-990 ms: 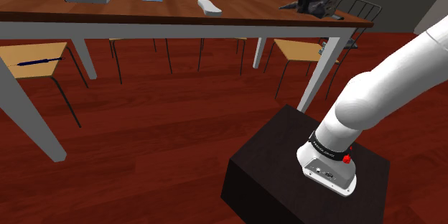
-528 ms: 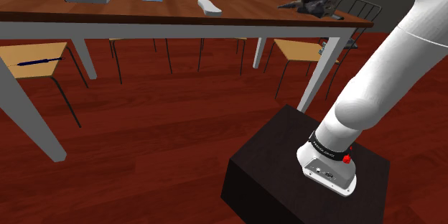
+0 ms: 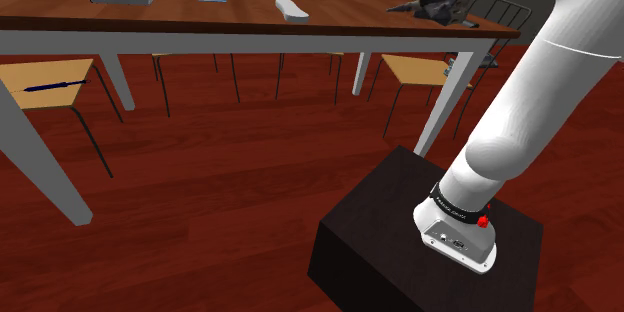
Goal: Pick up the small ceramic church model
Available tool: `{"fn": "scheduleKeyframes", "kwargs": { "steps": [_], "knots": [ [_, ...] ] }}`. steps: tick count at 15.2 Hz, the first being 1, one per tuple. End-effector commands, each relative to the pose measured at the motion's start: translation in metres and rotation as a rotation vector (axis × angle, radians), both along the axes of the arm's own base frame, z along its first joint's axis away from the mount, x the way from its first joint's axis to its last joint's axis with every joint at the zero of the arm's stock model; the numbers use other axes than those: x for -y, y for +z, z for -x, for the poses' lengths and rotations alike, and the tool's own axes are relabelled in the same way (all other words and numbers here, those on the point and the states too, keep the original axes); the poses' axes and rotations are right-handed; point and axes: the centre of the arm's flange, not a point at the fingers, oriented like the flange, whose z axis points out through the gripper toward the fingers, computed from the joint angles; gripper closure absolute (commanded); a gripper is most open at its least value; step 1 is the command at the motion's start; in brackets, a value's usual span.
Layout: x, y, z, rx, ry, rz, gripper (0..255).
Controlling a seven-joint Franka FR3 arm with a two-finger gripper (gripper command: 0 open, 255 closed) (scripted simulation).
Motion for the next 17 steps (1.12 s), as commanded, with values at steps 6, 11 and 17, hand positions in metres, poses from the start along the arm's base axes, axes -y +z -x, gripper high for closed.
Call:
{"fn": "scheduleKeyframes", "kwargs": {
  "steps": [6, 11, 17],
  "knots": [
    [0.001, -0.015, 0.001, 0.0, 0.001, 0.0, 255],
    [0.002, -0.014, 0.001, 0.0, 0.001, 0.0, 255],
    [0.001, 0.007, 0.0, 0.0, 0.001, 0.0, 255]
  ]
}}
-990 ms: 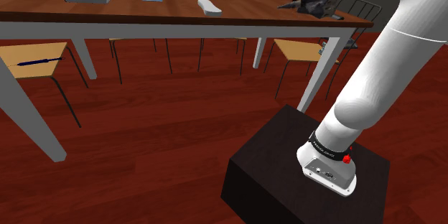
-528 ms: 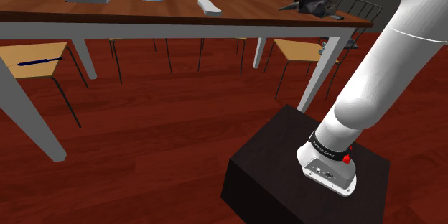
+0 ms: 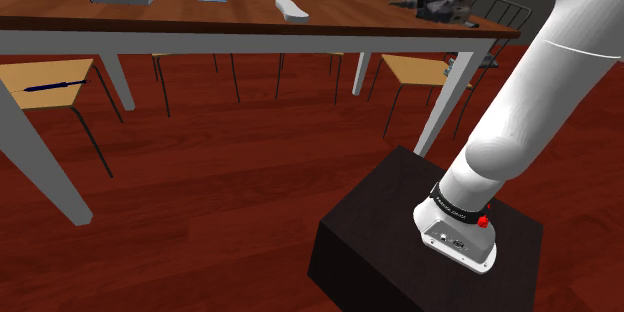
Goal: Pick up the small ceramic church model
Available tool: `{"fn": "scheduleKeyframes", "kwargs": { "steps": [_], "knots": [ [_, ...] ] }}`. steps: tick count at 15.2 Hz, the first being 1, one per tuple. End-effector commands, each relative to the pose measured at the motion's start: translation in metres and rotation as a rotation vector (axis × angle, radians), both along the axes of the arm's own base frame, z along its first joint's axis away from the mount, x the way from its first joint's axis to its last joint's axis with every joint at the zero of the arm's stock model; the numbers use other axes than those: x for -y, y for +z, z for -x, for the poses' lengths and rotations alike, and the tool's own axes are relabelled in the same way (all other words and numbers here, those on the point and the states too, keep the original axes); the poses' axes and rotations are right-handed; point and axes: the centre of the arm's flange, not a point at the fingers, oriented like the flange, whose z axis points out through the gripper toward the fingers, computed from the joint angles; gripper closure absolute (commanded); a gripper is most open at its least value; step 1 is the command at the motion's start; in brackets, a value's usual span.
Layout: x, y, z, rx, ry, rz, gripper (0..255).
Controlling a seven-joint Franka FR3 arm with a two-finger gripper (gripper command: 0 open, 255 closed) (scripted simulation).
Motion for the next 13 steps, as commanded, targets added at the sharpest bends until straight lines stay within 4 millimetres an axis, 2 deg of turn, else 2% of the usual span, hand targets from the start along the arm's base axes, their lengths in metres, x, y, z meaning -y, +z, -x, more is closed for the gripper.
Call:
{"fn": "scheduleKeyframes", "kwargs": {
  "steps": [1, 11, 13],
  "knots": [
    [0.0, 0.011, -0.001, -0.001, 0.0, 0.0, 255],
    [0.0, 0.064, -0.001, -0.001, 0.0, 0.0, 255],
    [0.0, 0.065, -0.001, -0.001, 0.0, 0.0, 255]
  ]
}}
